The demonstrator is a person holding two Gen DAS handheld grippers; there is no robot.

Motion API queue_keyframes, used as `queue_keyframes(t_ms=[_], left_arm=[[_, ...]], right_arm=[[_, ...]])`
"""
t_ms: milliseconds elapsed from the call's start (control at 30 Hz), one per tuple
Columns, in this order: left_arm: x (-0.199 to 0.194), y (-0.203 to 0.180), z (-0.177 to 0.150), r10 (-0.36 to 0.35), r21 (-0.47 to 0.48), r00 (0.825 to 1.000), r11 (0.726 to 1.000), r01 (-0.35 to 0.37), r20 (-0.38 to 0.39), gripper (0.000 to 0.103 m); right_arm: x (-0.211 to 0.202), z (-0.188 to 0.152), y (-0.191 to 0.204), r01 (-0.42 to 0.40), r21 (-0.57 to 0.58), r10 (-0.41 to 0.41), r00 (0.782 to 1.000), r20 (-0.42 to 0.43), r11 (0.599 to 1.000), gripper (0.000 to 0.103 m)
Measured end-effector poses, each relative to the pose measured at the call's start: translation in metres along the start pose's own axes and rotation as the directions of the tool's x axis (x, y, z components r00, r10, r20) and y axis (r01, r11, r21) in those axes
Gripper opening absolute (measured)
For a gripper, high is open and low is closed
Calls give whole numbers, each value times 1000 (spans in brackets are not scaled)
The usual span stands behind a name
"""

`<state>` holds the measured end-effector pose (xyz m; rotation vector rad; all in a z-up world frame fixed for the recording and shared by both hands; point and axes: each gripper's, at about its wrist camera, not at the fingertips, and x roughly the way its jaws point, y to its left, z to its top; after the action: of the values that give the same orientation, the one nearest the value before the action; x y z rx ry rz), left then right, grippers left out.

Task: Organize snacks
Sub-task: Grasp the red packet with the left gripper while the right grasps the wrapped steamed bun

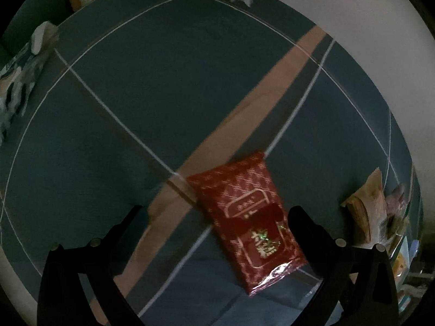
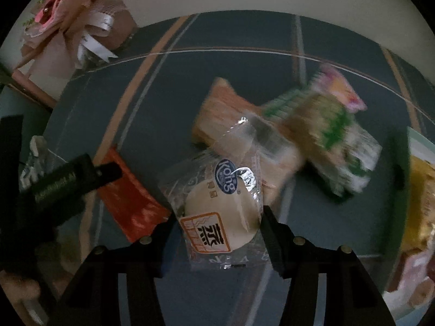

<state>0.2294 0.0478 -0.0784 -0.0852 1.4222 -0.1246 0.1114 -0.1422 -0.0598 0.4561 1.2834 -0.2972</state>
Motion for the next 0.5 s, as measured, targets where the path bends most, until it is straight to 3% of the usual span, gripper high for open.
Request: queue_keyframes(t_ms=[400,500], left_arm=[[10,-44,-9,67,75,998,995,-68,18,102],[13,-60,-17,103,107,994,989,-107,34,97]], right_arm=[[-20,-30,-66,54,102,-56,998,13,993,58],[-24,-35,-79,45,141,-48,999,13,989,58]])
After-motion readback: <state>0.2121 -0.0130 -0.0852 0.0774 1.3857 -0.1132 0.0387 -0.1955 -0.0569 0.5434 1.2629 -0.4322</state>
